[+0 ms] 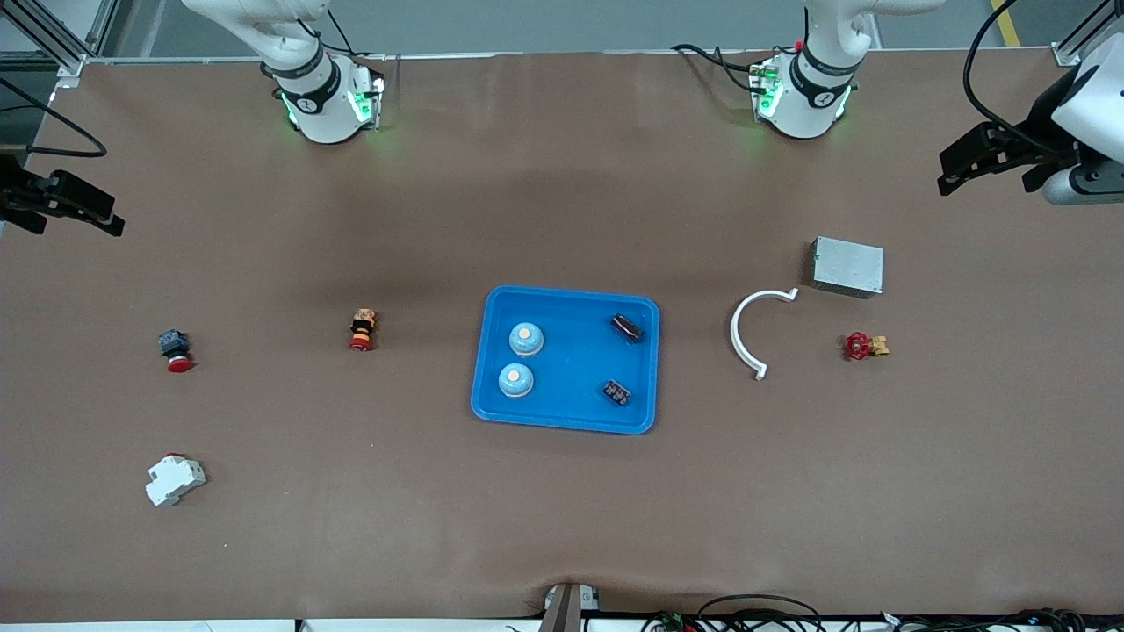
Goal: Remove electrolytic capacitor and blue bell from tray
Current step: 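Reach the left gripper and the right gripper toward the blue tray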
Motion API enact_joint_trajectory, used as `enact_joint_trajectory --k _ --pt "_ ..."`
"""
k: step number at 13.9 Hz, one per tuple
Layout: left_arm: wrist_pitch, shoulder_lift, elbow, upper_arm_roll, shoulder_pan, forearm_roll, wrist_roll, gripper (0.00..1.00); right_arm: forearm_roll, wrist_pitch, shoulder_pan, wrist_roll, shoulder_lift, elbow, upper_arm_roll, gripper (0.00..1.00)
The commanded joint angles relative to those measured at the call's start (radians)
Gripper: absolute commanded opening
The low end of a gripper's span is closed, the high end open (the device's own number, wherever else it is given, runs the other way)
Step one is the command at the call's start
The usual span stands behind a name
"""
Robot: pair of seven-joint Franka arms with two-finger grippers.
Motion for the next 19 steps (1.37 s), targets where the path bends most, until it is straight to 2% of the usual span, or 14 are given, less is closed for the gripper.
enact_joint_trajectory --k 1,9,12,17,19 --pt "-0.016 -0.016 0.014 -0.004 0.005 -0.013 0.008 1.0 0.004 0.004 -0.018 -0.001 -0.017 -0.009 0.01 1.0" --pt "-0.016 0.01 -0.004 0.0 0.004 -0.015 -0.005 1.0 0.006 0.008 -0.017 0.0 -0.016 -0.006 0.012 1.0" --pt "0.02 0.057 -0.024 -0.016 -0.009 -0.005 -0.028 1.0 0.009 0.008 -0.017 0.0 -0.011 0.0 0.012 1.0" --pt "0.201 0.074 -0.191 -0.032 -0.01 -0.007 -0.103 1.0 0.013 0.038 0.003 0.002 0.005 0.003 0.018 1.0" --pt "0.291 0.1 -0.249 -0.056 -0.01 -0.007 -0.166 1.0 0.013 0.05 0.041 0.003 0.022 0.003 0.018 1.0"
